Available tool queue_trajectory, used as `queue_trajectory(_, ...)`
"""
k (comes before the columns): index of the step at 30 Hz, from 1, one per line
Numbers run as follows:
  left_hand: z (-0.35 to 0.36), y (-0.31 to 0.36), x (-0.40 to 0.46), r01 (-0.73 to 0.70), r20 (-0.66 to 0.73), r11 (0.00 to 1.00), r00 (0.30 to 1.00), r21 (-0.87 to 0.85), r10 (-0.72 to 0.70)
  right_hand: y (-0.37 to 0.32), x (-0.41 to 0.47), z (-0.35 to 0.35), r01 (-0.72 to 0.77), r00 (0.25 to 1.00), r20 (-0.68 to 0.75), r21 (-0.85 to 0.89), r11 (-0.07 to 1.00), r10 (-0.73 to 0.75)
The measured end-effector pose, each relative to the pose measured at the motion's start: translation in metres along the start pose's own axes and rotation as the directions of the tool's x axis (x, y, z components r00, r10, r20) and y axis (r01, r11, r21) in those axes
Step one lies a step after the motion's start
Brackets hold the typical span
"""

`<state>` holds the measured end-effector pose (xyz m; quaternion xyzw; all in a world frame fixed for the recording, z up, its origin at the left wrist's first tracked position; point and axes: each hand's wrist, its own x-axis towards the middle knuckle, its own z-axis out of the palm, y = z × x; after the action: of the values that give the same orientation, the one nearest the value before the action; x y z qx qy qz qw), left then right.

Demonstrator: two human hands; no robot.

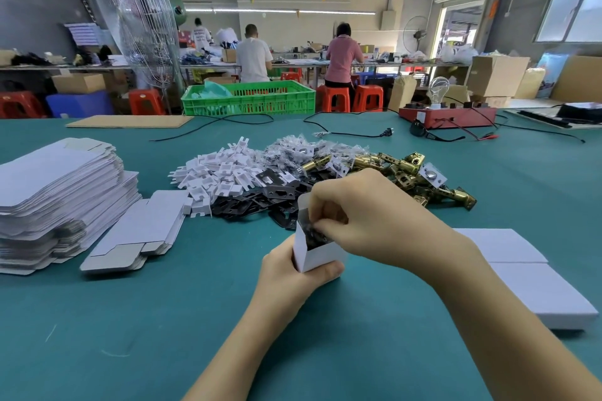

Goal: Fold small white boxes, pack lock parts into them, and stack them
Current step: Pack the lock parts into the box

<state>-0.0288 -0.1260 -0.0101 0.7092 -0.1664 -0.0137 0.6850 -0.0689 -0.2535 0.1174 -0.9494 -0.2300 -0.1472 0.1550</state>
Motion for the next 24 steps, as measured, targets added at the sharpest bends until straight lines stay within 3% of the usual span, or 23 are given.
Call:
queue_trajectory(6, 0.000, -0.001, 0.001, -0.020, 0.010, 0.999, 1.000, 0.032, 0.020, 0.002, -0.001, -0.003, -0.001, 0.990, 0.142, 0.059, 0.998, -0.007)
queue_trajectory(12, 0.001, -0.004, 0.003, -0.026, 0.013, 0.999, 1.000, 0.031, 0.026, -0.003, -0.003, -0.006, 0.025, 0.904, 0.426, -0.134, 0.991, 0.035)
queue_trajectory(16, 0.001, -0.003, 0.003, -0.013, 0.006, 1.000, 1.000, 0.003, 0.013, -0.007, -0.003, -0.001, 0.048, 0.865, 0.495, -0.233, 0.971, 0.076)
queue_trajectory(19, 0.001, -0.002, 0.002, -0.036, 0.017, 0.999, 0.999, 0.002, 0.036, -0.002, -0.003, -0.005, 0.009, 0.902, 0.430, -0.123, 0.992, 0.045)
queue_trajectory(24, 0.000, -0.002, 0.002, -0.030, 0.034, 0.999, 0.999, -0.012, 0.031, 0.023, -0.007, -0.027, -0.091, 0.996, 0.029, 0.164, 0.982, 0.088)
